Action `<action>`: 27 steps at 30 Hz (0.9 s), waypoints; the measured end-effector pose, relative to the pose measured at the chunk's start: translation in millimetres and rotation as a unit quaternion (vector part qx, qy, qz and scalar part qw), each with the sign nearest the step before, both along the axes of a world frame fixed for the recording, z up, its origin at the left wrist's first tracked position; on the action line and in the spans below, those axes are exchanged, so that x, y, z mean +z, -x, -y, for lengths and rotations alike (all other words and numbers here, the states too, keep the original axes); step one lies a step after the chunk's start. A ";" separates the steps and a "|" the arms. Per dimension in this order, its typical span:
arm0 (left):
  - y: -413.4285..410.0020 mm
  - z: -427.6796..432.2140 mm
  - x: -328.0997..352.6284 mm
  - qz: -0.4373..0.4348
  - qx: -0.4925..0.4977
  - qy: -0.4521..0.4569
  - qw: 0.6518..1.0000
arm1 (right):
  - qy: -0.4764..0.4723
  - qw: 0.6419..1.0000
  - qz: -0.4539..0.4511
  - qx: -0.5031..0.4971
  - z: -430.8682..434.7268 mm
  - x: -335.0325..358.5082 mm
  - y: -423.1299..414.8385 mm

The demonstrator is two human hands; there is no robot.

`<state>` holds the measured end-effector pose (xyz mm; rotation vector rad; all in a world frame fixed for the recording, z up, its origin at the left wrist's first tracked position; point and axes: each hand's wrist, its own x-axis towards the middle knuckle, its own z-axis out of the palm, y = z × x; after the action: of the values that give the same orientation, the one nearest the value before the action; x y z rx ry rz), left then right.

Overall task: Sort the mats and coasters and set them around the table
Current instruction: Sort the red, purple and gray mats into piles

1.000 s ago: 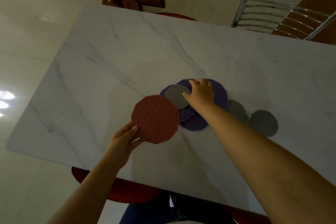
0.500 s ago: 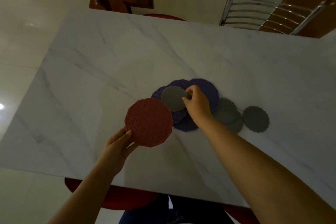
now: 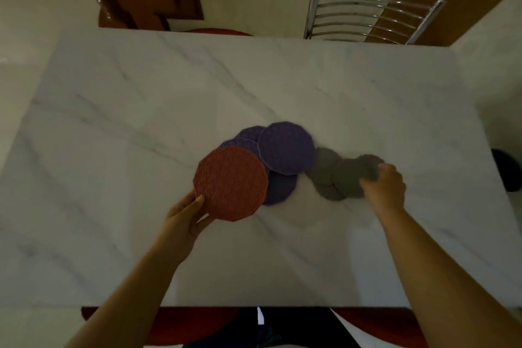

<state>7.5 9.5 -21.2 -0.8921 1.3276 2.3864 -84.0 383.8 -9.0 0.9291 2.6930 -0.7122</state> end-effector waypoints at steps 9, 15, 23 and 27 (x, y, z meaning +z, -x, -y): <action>-5.3 3.3 1.2 -0.005 0.018 0.005 1.000 | -0.139 0.940 -0.006 0.313 91.2 -6.6 62.5; -6.2 -2.4 -1.5 -0.001 0.021 0.002 1.000 | -0.136 0.926 0.136 0.324 105.1 -22.7 92.8; -1.1 -4.5 -2.4 0.001 0.013 0.003 1.000 | -0.072 0.960 0.098 0.252 110.9 -18.5 96.0; 1.4 -3.1 -1.4 -0.007 0.010 0.002 1.000 | -0.094 0.967 0.034 0.236 120.6 -7.7 90.6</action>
<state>6.1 12.6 -22.6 -0.8950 1.3360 2.4098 -174.7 263.2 -16.7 0.3054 2.7906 -0.3237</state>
